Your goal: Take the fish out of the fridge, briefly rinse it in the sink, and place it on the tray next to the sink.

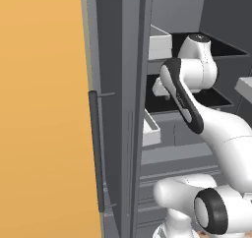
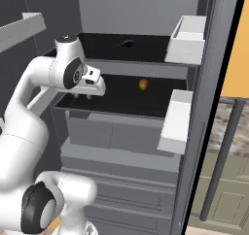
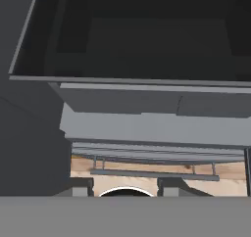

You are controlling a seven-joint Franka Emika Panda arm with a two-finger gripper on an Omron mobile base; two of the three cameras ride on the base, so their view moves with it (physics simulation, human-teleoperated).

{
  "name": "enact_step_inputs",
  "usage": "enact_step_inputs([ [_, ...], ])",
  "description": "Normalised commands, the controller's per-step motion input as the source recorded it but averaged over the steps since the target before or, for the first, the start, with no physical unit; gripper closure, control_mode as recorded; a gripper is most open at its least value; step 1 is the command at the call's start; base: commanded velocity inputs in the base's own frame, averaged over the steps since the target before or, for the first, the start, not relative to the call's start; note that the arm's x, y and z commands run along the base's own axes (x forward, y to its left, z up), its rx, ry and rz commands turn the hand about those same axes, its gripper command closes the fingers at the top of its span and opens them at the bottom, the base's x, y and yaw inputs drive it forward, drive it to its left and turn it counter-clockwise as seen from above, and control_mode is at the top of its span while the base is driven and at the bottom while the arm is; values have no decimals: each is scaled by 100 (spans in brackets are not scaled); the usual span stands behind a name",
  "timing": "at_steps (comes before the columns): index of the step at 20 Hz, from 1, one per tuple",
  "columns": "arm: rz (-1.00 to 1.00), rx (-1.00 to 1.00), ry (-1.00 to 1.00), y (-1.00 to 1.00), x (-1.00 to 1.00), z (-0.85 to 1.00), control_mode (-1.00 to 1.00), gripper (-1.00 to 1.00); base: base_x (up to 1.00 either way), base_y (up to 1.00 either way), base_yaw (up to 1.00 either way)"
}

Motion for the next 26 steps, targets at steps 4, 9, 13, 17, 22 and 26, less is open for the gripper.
enact_step_inputs([
  [4,-1,0,-2,-3,-7,0,-100,-100,0,0,0],
  [9,0,0,-25,0,-28,28,-100,-100,0,0,0],
  [13,0,0,-41,-15,-55,51,-100,-100,0,0,0],
  [17,0,0,-35,-19,-37,56,-100,-100,0,0,0],
  [22,0,0,-31,-9,-24,62,-100,-100,0,0,0],
  [26,-4,0,-23,-5,-6,76,-100,-100,0,0,0],
])
